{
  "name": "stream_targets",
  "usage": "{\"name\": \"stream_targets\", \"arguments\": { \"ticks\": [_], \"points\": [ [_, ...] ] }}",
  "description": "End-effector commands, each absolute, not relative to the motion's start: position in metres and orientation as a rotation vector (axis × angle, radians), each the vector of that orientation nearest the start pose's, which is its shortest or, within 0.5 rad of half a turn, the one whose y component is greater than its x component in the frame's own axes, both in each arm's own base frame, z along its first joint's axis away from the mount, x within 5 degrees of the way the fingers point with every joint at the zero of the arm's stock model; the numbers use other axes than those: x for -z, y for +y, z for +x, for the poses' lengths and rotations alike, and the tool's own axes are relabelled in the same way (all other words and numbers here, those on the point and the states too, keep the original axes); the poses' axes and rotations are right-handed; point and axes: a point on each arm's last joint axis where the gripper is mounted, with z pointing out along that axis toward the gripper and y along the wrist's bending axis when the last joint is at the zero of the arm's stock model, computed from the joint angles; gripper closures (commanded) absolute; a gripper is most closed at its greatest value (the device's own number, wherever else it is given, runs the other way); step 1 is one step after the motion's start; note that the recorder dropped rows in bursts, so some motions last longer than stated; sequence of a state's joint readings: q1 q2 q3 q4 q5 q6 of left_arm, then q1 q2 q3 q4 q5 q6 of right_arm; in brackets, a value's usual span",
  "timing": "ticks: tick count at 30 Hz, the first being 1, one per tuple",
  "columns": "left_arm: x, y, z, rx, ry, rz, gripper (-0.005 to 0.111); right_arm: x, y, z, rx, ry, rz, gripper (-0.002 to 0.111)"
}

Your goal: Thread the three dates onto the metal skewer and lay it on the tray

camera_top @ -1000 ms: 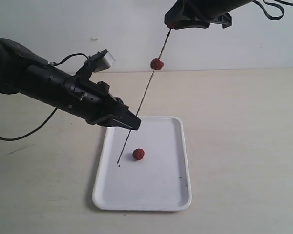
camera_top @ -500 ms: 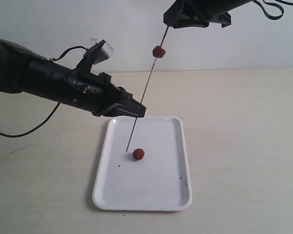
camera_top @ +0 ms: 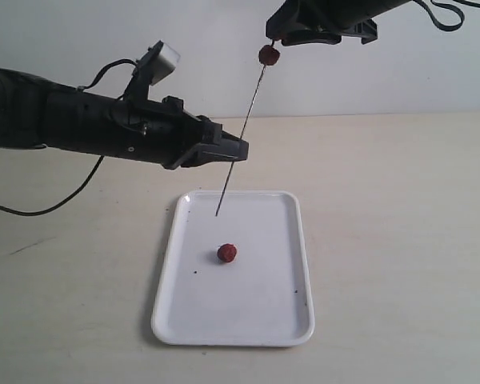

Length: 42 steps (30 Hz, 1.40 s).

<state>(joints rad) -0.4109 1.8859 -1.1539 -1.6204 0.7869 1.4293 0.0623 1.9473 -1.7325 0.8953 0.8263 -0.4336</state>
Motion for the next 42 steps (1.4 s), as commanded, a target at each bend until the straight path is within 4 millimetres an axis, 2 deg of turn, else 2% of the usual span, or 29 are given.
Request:
{"name": "stream_targets", "arguments": {
  "ticks": [1, 3, 5, 6, 9, 14, 17, 20, 23, 24, 26, 29, 32, 33, 36, 39, 42],
  "points": [
    [-0.223, -0.217, 0.339, 1.201, 2.029, 0.659, 0.107, -0.314, 0.084, 0.438, -0.857, 2.293, -0.168, 0.078],
    [-0.226, -0.218, 0.34, 1.2, 2.02, 0.661, 0.107, -0.314, 0.084, 0.438, -0.859, 2.292, -0.167, 0.074],
    [-0.226, -0.218, 0.34, 1.191, 2.01, 0.677, 0.107, -0.314, 0.084, 0.438, -0.86, 2.293, -0.168, 0.066],
    [-0.226, -0.218, 0.34, 1.187, 2.01, 0.684, 0.107, -0.313, 0.084, 0.438, -0.855, 2.295, -0.172, 0.055],
    [-0.226, -0.218, 0.34, 1.185, 2.011, 0.689, 0.107, -0.313, 0.084, 0.438, -0.852, 2.293, -0.18, 0.045],
    [-0.224, -0.215, 0.341, 1.16, 2.024, 0.708, 0.107, -0.318, 0.084, 0.437, -0.847, 2.281, -0.186, 0.043],
    [-0.22, -0.21, 0.342, 1.109, 2.047, 0.754, 0.107, -0.335, 0.082, 0.43, -0.819, 2.232, -0.198, 0.043],
    [-0.216, -0.195, 0.347, 1.057, 2.082, 0.775, 0.107, -0.347, 0.077, 0.42, -0.695, 2.246, -0.288, 0.043],
    [-0.214, -0.169, 0.359, 1.015, 2.118, 0.706, 0.107, -0.342, 0.07, 0.406, -0.533, 2.361, -0.494, 0.043],
    [-0.212, -0.155, 0.363, 1.0, 2.152, 0.664, 0.107, -0.338, 0.069, 0.399, -0.508, 2.416, -0.614, 0.043],
    [-0.21, -0.139, 0.367, 0.987, 2.188, 0.63, 0.107, -0.332, 0.071, 0.391, -0.509, 2.474, -0.77, 0.043],
    [-0.208, -0.119, 0.371, 0.983, 2.245, 0.576, 0.107, -0.325, 0.086, 0.385, -0.481, 2.477, -0.96, 0.043],
    [-0.206, -0.094, 0.373, 0.976, 2.28, 0.55, 0.107, -0.304, 0.129, 0.371, -0.42, 2.482, -1.212, 0.039],
    [-0.206, -0.086, 0.373, 0.981, 2.286, 0.546, 0.107, -0.294, 0.15, 0.365, -0.358, 2.479, -1.339, 0.039],
    [-0.205, -0.077, 0.372, 0.988, 2.295, 0.552, 0.107, -0.271, 0.174, 0.36, -0.209, 2.476, -1.522, 0.039],
    [-0.205, -0.071, 0.373, 0.977, 2.303, 0.549, 0.107, -0.251, 0.195, 0.364, -0.155, 2.441, -1.567, 0.039],
    [-0.204, -0.071, 0.372, 0.974, 2.305, 0.554, 0.107, -0.229, 0.21, 0.371, -0.179, 2.515, -1.418, 0.04]
  ]
}}
